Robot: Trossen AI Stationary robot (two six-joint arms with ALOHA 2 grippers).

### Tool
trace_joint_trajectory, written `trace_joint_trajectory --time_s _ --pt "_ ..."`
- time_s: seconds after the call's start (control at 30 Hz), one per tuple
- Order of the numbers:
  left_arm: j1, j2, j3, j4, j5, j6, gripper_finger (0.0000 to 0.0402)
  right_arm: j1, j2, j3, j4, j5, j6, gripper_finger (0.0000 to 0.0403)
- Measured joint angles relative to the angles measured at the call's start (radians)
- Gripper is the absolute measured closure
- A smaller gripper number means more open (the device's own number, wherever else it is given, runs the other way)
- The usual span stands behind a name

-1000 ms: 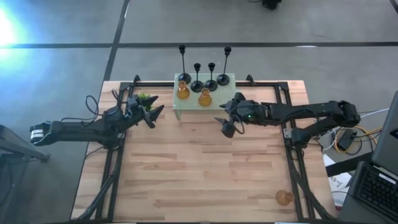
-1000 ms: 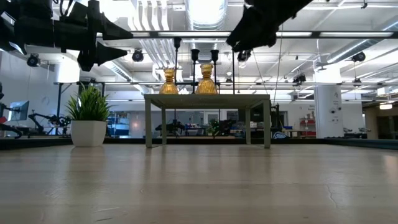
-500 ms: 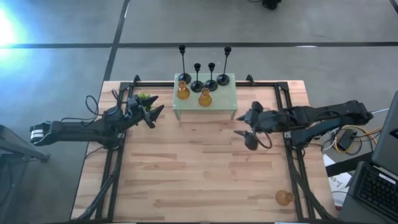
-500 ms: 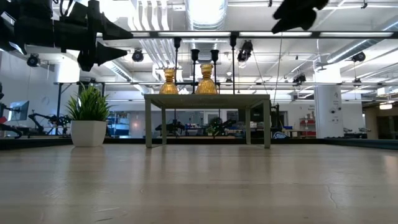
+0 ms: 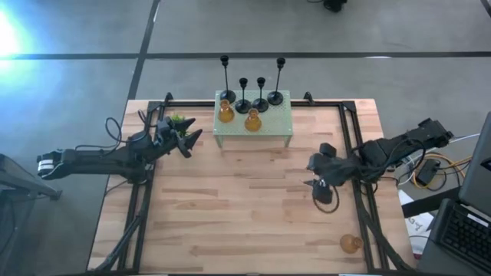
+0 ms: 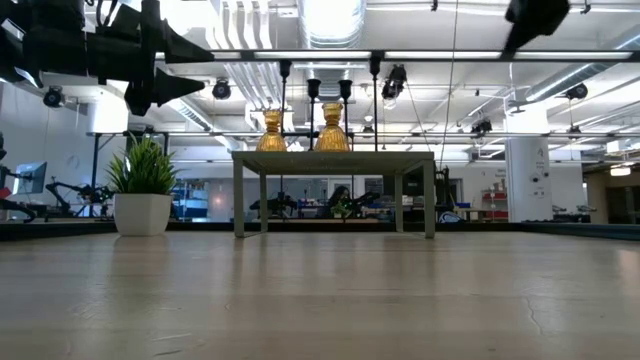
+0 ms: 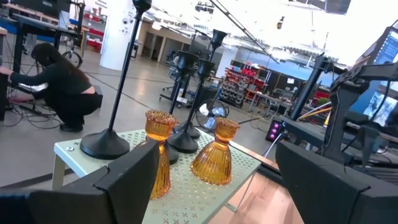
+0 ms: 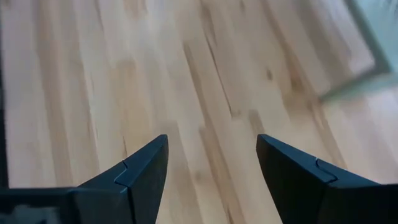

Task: Pick & Place candle stick holders
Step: Put the orange glass candle holder on the shelf aligned with the other orange glass candle holders

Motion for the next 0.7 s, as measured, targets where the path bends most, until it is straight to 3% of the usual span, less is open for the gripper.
trace_joint_trajectory --time_s 0.27,0.47,0.7 --pt "0.000 0.000 0.000 -0.008 0.000 -0.001 0.0076 0.128 0.139 0.160 -0.307 -0.052 0.228 0.0176" --pt "0.000 0.000 0.000 -0.005 0.000 0.000 0.0076 0.192 0.188 0.205 -0.341 -0.122 0.326 0.0177" --pt "0.001 0.000 0.000 0.074 -0.010 0.012 0.0076 0.227 0.173 0.194 -0.342 -0.290 0.490 0.0177"
